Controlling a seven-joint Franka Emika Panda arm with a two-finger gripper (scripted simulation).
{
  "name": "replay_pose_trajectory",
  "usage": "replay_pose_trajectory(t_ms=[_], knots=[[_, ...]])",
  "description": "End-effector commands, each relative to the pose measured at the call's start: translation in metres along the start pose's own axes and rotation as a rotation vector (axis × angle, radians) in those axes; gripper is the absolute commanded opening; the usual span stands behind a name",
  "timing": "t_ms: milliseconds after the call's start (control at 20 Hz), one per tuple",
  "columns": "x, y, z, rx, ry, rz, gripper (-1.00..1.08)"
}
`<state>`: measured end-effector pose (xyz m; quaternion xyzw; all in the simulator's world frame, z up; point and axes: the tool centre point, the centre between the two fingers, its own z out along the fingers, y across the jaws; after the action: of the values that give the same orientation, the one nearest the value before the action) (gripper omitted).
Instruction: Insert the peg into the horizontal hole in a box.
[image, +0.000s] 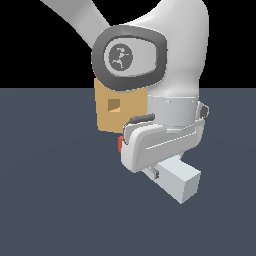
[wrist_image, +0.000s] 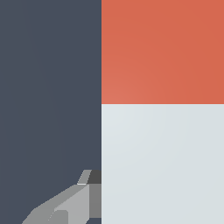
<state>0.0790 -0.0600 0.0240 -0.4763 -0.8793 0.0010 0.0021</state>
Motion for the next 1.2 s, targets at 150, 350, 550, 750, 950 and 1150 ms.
replay_pose_trajectory(t_ms=[150,350,550,750,950,1150], knots=[[0.007,-0.009,-0.007,-0.003,-0.002,0.047,-1.0],[0.017,-0.02,-0.012,-0.003,-0.002,0.101,-1.0],[0.031,-0.034,-0.019,-0.004,-0.002,0.174,-1.0],[0.048,-0.048,-0.027,-0.004,-0.002,0.258,-1.0],[0.069,-0.062,-0.036,-0.004,-0.001,0.349,-1.0],[0.091,-0.074,-0.045,-0.005,-0.001,0.444,-1.0]])
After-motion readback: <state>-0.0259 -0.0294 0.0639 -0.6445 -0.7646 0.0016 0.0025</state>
